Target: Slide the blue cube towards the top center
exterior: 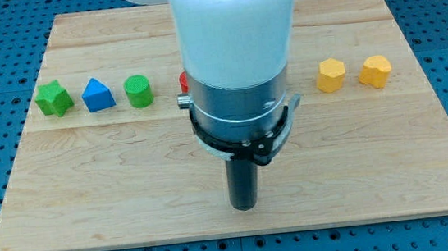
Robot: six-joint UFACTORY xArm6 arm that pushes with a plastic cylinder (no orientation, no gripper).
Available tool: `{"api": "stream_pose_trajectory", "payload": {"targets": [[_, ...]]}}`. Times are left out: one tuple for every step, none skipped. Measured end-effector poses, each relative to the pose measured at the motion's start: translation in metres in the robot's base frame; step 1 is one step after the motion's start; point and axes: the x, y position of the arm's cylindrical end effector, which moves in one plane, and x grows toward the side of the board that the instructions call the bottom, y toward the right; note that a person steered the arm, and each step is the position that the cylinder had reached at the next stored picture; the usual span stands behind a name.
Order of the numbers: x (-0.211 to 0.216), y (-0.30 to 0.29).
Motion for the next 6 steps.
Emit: {"api": "stream_pose_trajectory", "payload": {"targets": [[0.000, 0.005], [-0.001, 0.007], [-0.001, 0.013], [-0.001, 0.015], [-0.019, 0.016], [-0.052, 0.019]]}}
